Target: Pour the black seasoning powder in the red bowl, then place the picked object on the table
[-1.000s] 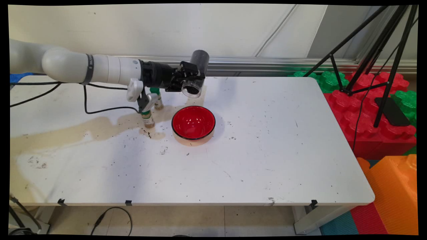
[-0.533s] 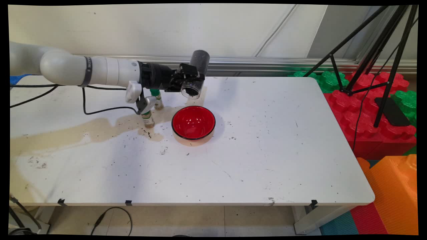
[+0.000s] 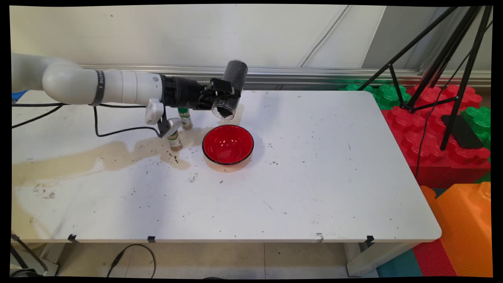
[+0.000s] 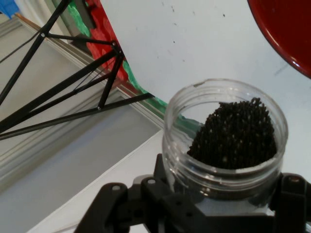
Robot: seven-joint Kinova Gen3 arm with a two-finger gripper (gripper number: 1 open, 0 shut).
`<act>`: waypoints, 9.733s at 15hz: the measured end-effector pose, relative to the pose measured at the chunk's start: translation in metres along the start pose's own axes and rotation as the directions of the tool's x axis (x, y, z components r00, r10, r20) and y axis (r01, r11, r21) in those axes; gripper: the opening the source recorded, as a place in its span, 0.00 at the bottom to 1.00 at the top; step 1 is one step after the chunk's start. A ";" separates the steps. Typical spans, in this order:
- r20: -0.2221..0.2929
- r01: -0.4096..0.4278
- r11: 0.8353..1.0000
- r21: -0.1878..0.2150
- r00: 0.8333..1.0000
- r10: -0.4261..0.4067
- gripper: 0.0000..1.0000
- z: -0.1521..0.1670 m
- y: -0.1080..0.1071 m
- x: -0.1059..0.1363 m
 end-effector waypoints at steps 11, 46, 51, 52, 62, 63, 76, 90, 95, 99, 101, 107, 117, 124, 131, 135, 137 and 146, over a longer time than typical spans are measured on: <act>-0.008 -0.037 0.999 0.011 0.999 0.037 0.00 -0.005 0.000 0.007; 0.014 -0.149 0.988 0.035 0.989 0.149 0.00 -0.013 -0.003 0.014; 0.014 -0.154 0.987 0.036 0.988 0.154 0.00 -0.012 -0.003 0.014; 0.013 -0.155 0.987 0.036 0.988 0.155 0.00 -0.012 -0.003 0.014; 0.008 -0.133 0.990 0.035 0.991 0.133 0.00 -0.013 -0.003 0.015; 0.007 -0.129 0.991 0.035 0.992 0.128 0.00 -0.012 -0.003 0.015; -0.009 -0.040 0.999 0.030 0.999 0.040 0.00 -0.013 -0.004 0.015; -0.028 0.226 0.974 0.029 0.974 -0.225 0.00 -0.017 -0.017 0.013; -0.027 0.339 0.941 0.022 0.941 -0.338 0.00 -0.022 -0.027 0.013; -0.026 0.437 0.899 0.012 0.899 -0.437 0.00 -0.029 -0.037 0.013; -0.028 0.473 0.881 0.008 0.881 -0.473 0.00 -0.033 -0.041 0.013; -0.055 0.604 0.797 -0.008 0.796 -0.603 0.00 -0.049 -0.057 0.013; -0.117 0.770 0.636 -0.049 0.628 -0.769 0.00 -0.073 -0.068 0.004; -0.149 0.871 0.482 -0.092 0.467 -0.872 0.00 -0.087 -0.070 -0.007; -0.175 0.942 0.292 -0.163 0.264 -0.949 0.00 -0.099 -0.072 -0.015; -0.179 0.963 0.144 -0.229 0.104 -0.978 0.00 -0.110 -0.070 -0.019; -0.173 0.963 0.078 -0.257 0.033 -0.984 0.00 -0.115 -0.067 -0.021; -0.118 0.924 -0.120 -0.362 -0.173 -0.978 0.00 -0.132 -0.037 -0.019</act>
